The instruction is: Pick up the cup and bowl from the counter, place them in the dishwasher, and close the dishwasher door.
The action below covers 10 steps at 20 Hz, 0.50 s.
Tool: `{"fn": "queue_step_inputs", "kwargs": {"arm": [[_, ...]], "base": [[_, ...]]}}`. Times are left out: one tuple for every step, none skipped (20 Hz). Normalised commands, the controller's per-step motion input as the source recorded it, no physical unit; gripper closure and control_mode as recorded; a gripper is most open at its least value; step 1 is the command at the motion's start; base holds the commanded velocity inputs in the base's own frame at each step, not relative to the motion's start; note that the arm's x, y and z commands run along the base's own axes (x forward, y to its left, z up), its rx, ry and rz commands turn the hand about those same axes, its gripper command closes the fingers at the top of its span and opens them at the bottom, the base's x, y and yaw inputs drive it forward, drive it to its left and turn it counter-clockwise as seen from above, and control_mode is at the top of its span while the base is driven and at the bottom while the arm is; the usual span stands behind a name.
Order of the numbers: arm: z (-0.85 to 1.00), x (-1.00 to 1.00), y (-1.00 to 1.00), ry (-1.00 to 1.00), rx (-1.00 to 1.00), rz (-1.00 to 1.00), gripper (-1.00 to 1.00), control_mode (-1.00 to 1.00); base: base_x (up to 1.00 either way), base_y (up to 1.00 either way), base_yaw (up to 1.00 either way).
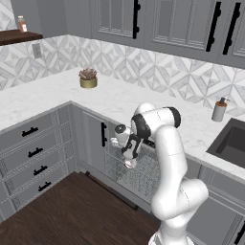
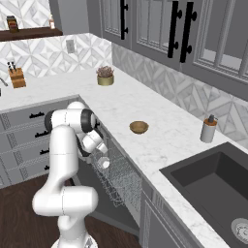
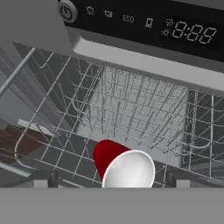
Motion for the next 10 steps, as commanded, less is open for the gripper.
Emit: {"fn": "queue_step_inputs", "kwargs": {"arm": [[1.00, -0.57, 0.00, 0.00, 0.00, 0.00, -1.00, -1.00], [1.00, -0.51, 0.00, 0.00, 0.00, 0.00, -1.00, -1.00], [1.00, -0.44, 0.00, 0.00, 0.00, 0.00, -1.00, -1.00], [1.00, -0.37, 0.01, 0.00, 0.00, 0.00, -1.00, -1.00], [1.00, -0.24, 0.05, 0.00, 0.00, 0.00, -1.00, -1.00], [1.00, -0.01, 0.02, 0.00, 0.00, 0.00, -1.00, -1.00], [1.00, 0.00, 0.00, 0.02, 0.04, 0.00, -1.00, -1.00], [1.00, 0.00, 0.06, 0.03, 0.05, 0.00, -1.00, -1.00], [1.00, 0.00, 0.07, 0.05, 0.06, 0.00, -1.00, -1.00], [1.00, 0.00, 0.10, 0.07, 0.07, 0.00, -1.00, -1.00]], "base": [[0.00, 0.00, 0.00], [0.00, 0.00, 0.00], [0.00, 0.00, 0.00], [0.00, 0.00, 0.00], [0.00, 0.00, 0.00], [0.00, 0.00, 0.00], [0.00, 0.00, 0.00], [0.00, 0.00, 0.00], [0.00, 0.00, 0.00], [0.00, 0.00, 0.00]]}}
